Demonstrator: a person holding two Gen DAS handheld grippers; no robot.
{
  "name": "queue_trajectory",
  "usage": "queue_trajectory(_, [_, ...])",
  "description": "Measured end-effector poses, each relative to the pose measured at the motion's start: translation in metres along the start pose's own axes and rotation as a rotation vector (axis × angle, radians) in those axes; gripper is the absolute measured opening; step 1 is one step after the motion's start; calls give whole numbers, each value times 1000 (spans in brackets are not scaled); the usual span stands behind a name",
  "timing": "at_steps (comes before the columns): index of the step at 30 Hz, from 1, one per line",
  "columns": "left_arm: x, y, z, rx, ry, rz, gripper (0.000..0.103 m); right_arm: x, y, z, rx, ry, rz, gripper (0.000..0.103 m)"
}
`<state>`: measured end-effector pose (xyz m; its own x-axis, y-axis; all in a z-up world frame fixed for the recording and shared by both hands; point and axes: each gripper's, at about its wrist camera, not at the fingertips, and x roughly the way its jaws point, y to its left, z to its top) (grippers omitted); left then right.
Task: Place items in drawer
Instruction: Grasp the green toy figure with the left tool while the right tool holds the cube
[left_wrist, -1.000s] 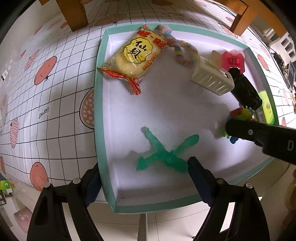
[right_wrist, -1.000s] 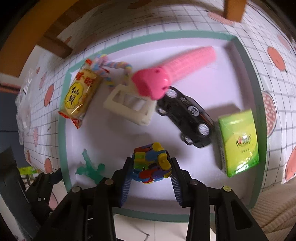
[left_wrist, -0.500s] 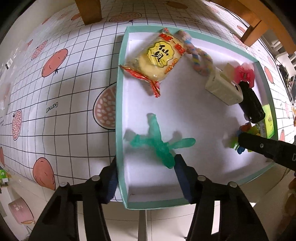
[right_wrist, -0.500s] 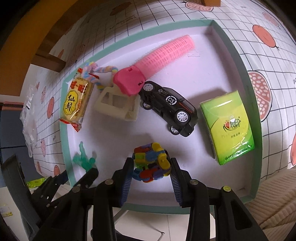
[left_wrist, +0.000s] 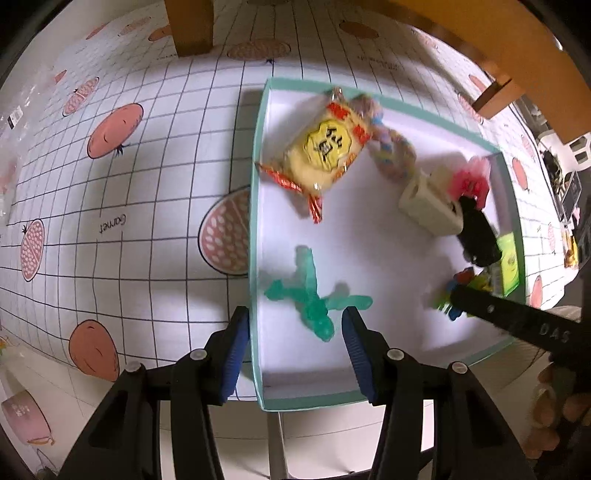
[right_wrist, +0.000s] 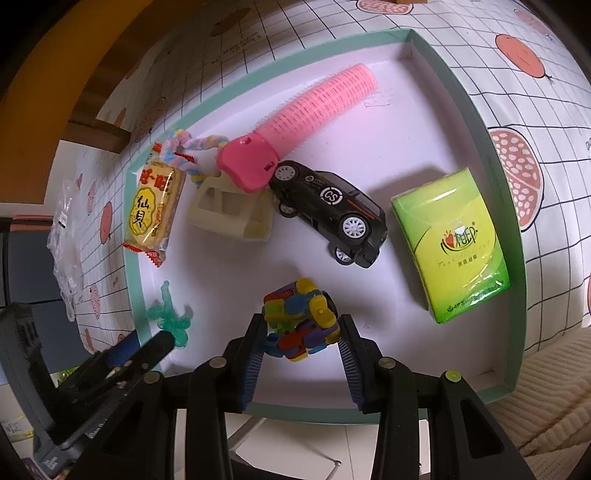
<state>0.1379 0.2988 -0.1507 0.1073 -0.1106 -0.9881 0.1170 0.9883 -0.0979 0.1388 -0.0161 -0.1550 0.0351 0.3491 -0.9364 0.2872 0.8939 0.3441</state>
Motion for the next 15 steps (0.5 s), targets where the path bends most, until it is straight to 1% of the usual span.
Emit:
queue_trajectory(4, [-5,4,5,4,3,-1,53,-2,-3,-1,4,2,4,41])
queue_trajectory(7, [-16,0,10,23,-23,9,53,-3,-2,-1,9,0,2,41])
queue_trajectory(9, [-23,-16,8,17,-39,-15,53,-3,-2,-2,15,0,4,41])
queue_trajectory(11, [-29,-21,10,34,-49,-34,53,-2,-1,-1,18,0,4,41])
queue_trajectory(15, [-22,-36,11,76,-30,-27,53,-3,0,-1,15,1,1,41])
